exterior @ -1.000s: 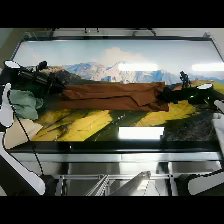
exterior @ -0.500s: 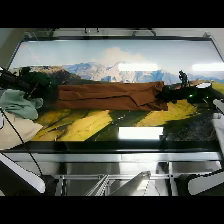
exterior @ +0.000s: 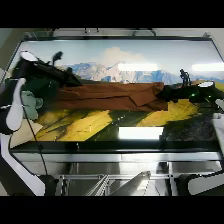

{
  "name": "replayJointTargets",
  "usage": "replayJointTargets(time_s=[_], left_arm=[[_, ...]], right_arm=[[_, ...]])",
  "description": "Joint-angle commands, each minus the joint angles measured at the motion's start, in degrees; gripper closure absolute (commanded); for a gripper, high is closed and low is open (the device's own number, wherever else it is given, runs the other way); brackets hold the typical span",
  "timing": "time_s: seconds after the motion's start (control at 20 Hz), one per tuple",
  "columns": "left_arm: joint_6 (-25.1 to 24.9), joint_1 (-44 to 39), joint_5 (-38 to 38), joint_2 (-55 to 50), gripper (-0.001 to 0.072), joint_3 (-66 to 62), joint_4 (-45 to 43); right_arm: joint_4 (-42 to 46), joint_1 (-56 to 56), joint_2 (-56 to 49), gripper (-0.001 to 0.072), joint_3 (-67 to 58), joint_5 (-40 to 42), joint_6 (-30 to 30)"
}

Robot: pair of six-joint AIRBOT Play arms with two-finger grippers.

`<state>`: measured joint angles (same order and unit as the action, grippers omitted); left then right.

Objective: Fold the shirts.

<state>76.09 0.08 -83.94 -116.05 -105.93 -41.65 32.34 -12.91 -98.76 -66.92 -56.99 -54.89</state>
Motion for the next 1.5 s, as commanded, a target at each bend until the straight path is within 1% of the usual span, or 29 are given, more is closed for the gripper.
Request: replayJointTargets(time_s=[0.0, 0.1, 0.2, 0.25, 0.35, 0.5, 0.6, 0.65, 0.7, 0.8, 0.85, 0.9, 1.0, 1.1, 1.25, 1.35, 1.4, 1.45], left_arm=[[-1.1, -12.5, 9.3, -3.2, 0.0707, 3.7, 0.6], [-0.9, -17.4, 10.3, -6.4, 0.0708, 2.2, 0.5], [2.3, -20.5, 10.0, -9.4, 0.0707, -1.0, -2.3], [3.7, -21.4, 9.2, -10.5, 0.0707, -2.9, -3.3], [5.1, -22.9, 9.0, -11.9, 0.0707, -6.1, -3.4], [6.2, -23.9, 10.0, -12.4, 0.0707, -8.3, -3.4], [6.6, -23.8, 8.5, -12.3, 0.0706, -8.3, -2.8], [5.7, -23.5, 6.9, -11.5, 0.0707, -8.3, -0.4], [3.6, -22.7, 5.1, -10.0, 0.0707, -8.3, 3.6], [-0.5, -20.2, 0.3, -5.0, 0.0707, -8.3, 13.7], [-1.3, -18.3, -2.2, -2.1, 0.0707, -8.3, 17.3], [-1.4, -15.9, -4.8, 1.4, 0.0707, -8.3, 20.0], [-1.5, -10.9, -8.6, 7.7, 0.0706, -8.3, 22.3], [-1.6, -5.0, -9.6, 13.8, 0.0706, -8.2, 22.1], [-3.0, 2.2, -8.9, 20.3, 0.0705, -8.2, 22.1], [-3.1, 5.4, -9.4, 23.1, 0.0706, -8.1, 22.1], [-3.1, 6.6, -10.2, 24.0, 0.0705, -8.1, 22.1], [-3.1, 7.2, -10.9, 24.6, 0.0706, -8.1, 22.0]], right_arm=[[0.0, -1.5, 3.7, 0.0693, -0.1, -3.0, 0.0], [0.0, -2.4, 6.2, 0.0692, -0.1, -6.1, 0.0], [0.0, -2.7, 8.7, 0.0693, -0.1, -9.0, 1.0], [0.0, -2.7, 10.2, 0.0693, -0.1, -9.6, 1.1], [0.0, -2.7, 13.7, 0.0693, -0.1, -10.7, 2.0], [-0.2, -2.7, 19.6, 0.0692, -0.1, -12.4, 1.9], [-2.2, -2.5, 23.0, 0.0693, -0.1, -13.0, 1.9], [-4.2, -2.0, 24.4, 0.0693, -0.2, -12.9, 1.9], [-5.8, -1.0, 25.2, 0.0692, -0.8, -12.3, 1.9], [-6.3, 3.0, 25.0, 0.0693, -2.8, -10.1, 1.4], [-6.2, 5.8, 24.6, 0.0693, -3.4, -7.9, 0.4], [-6.3, 9.4, 23.7, 0.0693, -4.3, -5.3, -0.5], [-6.2, 17.5, 20.3, 0.0693, -7.1, -0.3, -0.9], [-6.3, 26.1, 14.5, 0.0693, -11.4, 5.2, -1.5], [-6.9, 38.8, 1.7, 0.0693, -22.7, 14.6, -1.5], [-6.6, 45.0, -8.8, 0.0691, -32.9, 17.0, -1.3], [-7.1, 47.5, -14.5, 0.0636, -38.3, 18.0, -1.3], [-8.7, 49.3, -19.5, 0.0446, -43.2, 19.8, -1.3]])
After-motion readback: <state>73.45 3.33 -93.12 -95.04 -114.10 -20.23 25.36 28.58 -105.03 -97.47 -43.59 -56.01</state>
